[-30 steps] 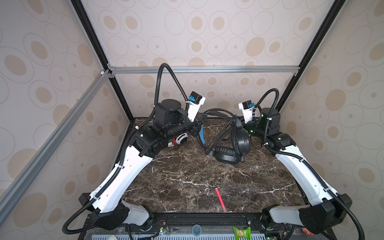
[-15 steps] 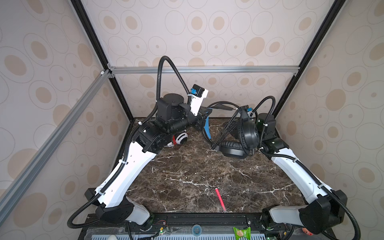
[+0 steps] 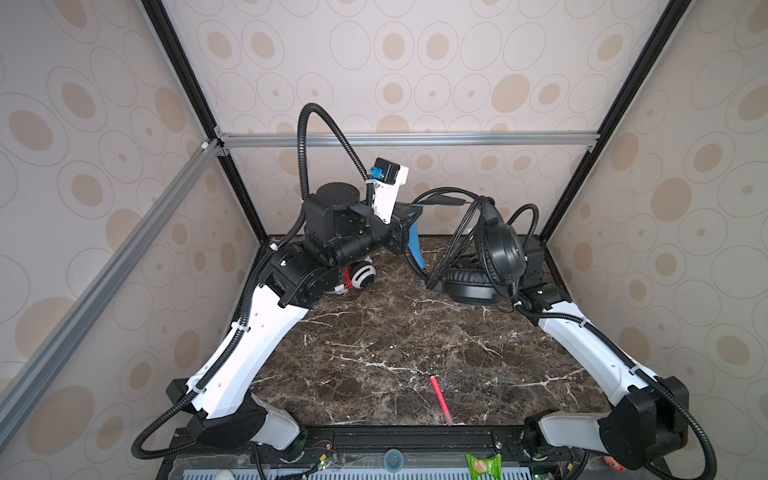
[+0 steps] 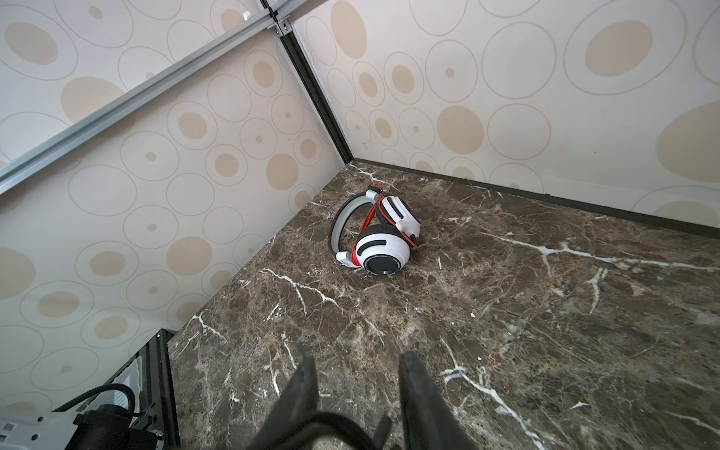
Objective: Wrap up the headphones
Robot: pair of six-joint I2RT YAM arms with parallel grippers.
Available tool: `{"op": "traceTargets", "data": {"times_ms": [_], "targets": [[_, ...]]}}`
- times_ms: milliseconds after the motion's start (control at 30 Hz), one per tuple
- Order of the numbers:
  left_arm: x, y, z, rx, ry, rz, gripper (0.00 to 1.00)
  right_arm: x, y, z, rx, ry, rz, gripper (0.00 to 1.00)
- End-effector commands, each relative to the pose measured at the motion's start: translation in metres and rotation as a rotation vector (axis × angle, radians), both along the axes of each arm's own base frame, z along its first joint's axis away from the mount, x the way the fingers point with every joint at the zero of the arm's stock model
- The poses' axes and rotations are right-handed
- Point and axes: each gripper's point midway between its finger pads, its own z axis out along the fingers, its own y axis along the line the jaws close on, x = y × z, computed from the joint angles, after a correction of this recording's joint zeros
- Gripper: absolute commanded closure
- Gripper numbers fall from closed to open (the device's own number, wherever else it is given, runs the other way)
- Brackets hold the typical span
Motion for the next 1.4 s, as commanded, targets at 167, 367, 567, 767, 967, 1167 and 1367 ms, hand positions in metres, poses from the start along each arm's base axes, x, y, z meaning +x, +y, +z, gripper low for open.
{"op": "traceTargets", "data": {"times_ms": [167,367,567,767,967,1167,1367], "targets": [[-0.017,0.015,0.058,-0.174,-0.090,0.003,1.00,-0.008,-0.004,-0.019,-0.039,0.017,0.008,0.64],[-0.012,0.025,0.061,-0.192,-0.085,0.066,1.00,-0.010,-0.002,-0.033,-0.040,0.053,0.022,0.68],[-0.005,0.044,0.066,-0.219,-0.074,0.173,1.00,-0.015,-0.002,-0.042,-0.030,0.078,0.027,0.70],[-0.007,0.046,0.070,-0.250,-0.077,0.173,1.00,-0.017,-0.001,-0.046,-0.004,0.095,0.032,0.71],[-0.006,0.049,0.071,-0.266,-0.069,0.188,1.00,-0.019,0.001,-0.051,0.016,0.116,0.040,0.71],[-0.002,0.055,0.071,-0.286,-0.056,0.228,1.00,-0.020,0.001,-0.053,0.030,0.122,0.037,0.78],[0.003,0.061,0.072,-0.318,-0.038,0.276,1.00,-0.020,0.001,-0.051,0.049,0.126,0.025,0.79]]}}
